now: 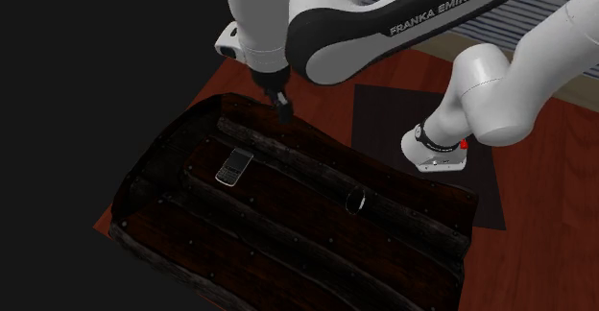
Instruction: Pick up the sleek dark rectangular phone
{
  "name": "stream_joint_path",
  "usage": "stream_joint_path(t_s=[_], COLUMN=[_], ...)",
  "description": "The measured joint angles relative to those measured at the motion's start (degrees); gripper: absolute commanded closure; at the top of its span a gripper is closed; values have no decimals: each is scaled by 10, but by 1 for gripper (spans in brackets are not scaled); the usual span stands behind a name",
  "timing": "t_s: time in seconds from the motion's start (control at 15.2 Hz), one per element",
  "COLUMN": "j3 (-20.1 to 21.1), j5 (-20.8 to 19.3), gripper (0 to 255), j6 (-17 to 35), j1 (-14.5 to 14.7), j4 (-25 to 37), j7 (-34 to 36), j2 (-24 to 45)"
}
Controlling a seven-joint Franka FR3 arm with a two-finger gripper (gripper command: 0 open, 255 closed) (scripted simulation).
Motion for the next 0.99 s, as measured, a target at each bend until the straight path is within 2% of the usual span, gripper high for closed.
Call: stream_joint_path(t_s=[0.46,0.99], j3=[19,50], j5=[0,-16], gripper=[0,0], j6=[33,38], j1=[25,54], j4=[97,236], j7=[-80,-154], j2=[138,291])
